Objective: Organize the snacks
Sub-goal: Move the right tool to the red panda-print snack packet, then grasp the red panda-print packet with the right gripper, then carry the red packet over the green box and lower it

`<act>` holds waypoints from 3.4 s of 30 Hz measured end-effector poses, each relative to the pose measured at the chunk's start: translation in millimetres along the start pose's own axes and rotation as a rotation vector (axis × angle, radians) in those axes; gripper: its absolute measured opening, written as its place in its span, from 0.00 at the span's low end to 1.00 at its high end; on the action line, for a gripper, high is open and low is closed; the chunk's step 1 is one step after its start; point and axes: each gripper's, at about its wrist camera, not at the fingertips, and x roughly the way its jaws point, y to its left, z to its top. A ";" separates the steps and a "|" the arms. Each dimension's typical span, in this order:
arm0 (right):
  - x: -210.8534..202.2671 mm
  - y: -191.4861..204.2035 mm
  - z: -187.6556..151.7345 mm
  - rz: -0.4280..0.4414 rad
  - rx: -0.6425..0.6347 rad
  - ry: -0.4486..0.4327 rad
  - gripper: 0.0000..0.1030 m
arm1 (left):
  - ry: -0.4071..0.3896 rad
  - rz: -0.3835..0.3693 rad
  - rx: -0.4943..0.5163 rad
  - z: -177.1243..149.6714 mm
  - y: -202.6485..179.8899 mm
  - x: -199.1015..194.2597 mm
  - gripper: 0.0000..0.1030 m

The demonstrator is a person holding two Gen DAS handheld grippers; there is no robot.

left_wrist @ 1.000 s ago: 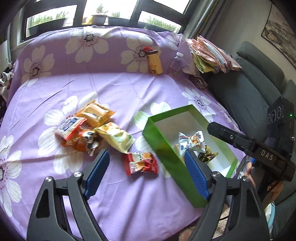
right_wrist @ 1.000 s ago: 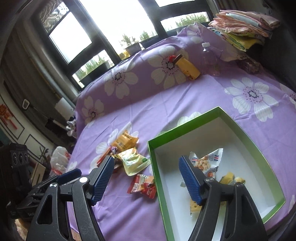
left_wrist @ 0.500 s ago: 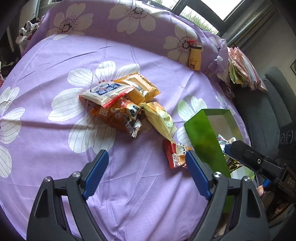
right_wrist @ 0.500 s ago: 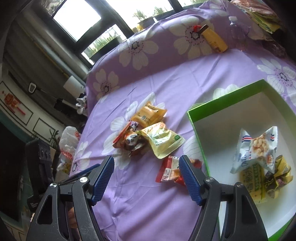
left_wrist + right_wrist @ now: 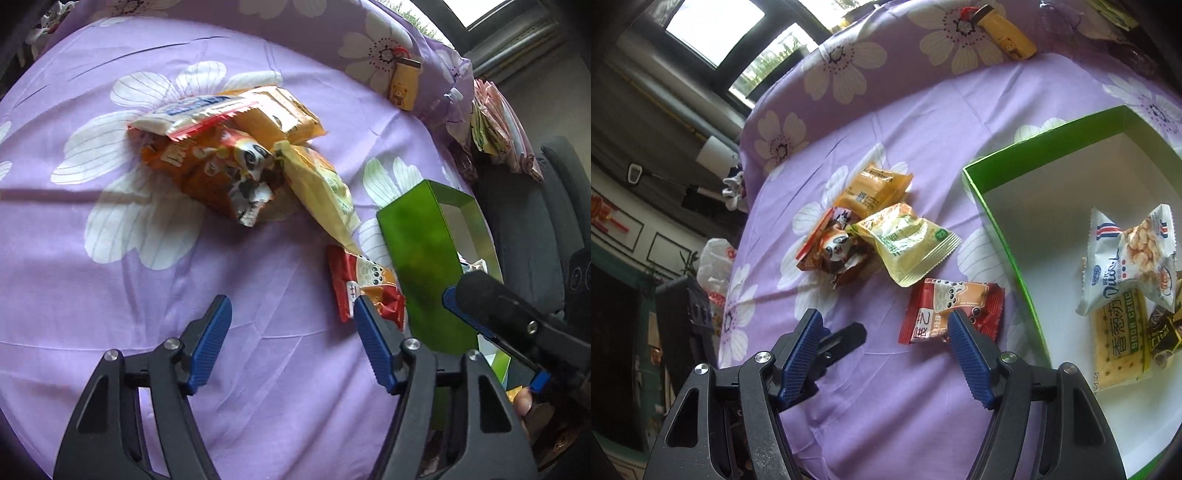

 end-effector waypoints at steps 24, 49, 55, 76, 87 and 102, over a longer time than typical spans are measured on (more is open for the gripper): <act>-26.2 -35.3 15.1 0.011 0.105 -0.083 0.70 | 0.081 -0.217 -0.027 -0.5 -26.7 46.3 0.22; 46.5 5.7 -11.7 -0.033 0.002 0.116 0.58 | 0.083 0.125 -0.016 -13.6 11.6 0.1 0.24; 63.5 -2.7 -14.1 -0.050 0.042 0.159 0.58 | 0.051 0.163 0.018 -15.3 7.7 3.2 0.30; 75.1 -7.4 -18.7 -0.011 0.091 0.177 0.52 | 0.024 0.202 0.109 -18.3 -11.3 10.4 0.29; 44.5 16.2 -16.5 -0.057 0.008 0.068 0.52 | -0.005 0.202 0.135 -15.5 -26.7 6.5 0.30; -1.7 20.4 -8.6 -0.018 -0.009 -0.055 0.52 | -0.116 0.125 0.185 -13.7 -54.9 -23.6 0.30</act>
